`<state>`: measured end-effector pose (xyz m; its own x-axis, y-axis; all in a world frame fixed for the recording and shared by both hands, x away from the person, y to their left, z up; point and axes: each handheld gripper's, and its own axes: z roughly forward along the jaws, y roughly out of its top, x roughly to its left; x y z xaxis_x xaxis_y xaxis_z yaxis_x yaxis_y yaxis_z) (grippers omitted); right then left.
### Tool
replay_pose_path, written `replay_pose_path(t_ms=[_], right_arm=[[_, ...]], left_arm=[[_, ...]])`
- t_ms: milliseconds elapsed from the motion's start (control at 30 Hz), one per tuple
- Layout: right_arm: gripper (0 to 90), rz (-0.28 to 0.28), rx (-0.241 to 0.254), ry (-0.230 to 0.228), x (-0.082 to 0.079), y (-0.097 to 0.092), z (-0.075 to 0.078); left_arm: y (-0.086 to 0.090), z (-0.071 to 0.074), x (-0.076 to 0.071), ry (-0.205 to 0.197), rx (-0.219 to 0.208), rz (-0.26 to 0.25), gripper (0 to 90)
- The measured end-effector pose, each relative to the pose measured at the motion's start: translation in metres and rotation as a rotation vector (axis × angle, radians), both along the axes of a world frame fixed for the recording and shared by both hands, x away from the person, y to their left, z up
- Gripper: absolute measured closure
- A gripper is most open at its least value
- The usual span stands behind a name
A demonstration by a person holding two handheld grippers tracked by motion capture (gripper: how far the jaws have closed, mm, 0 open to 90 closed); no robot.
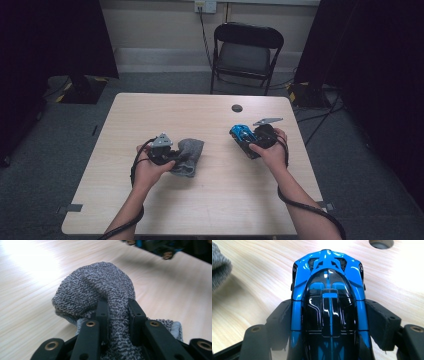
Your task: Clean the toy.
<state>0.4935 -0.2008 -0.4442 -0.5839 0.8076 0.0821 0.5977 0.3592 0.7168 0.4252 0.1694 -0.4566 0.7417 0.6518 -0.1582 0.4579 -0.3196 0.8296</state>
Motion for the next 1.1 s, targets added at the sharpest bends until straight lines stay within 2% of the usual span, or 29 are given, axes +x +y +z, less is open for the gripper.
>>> replay_pose_path(t_ms=[67,167,400,800,1000,1100], right_arm=[[28.1,-0.005,0.000,0.008,0.001,-0.002,-0.002],[28.2,-0.013,-0.007,0.022,0.004,-0.009,-0.008],[28.1,-0.038,-0.031,0.042,0.009,-0.020,-0.017],[28.1,-0.090,-0.063,0.063,0.018,-0.037,-0.030],[28.1,-0.094,-0.065,0.073,0.020,-0.040,-0.035],[28.1,-0.100,-0.065,0.070,0.022,-0.040,-0.037]], left_arm=[[0.001,-0.001,0.001,0.002,-0.004,0.004,74.8],[0.006,-0.005,0.004,-0.005,0.019,0.024,74.7],[0.015,-0.007,0.015,-0.008,0.038,0.048,74.5],[0.039,-0.020,0.036,0.025,0.056,0.140,73.7],[0.041,-0.018,0.040,0.012,0.095,0.145,73.5],[0.042,-0.018,0.044,0.015,0.091,0.154,73.2]])
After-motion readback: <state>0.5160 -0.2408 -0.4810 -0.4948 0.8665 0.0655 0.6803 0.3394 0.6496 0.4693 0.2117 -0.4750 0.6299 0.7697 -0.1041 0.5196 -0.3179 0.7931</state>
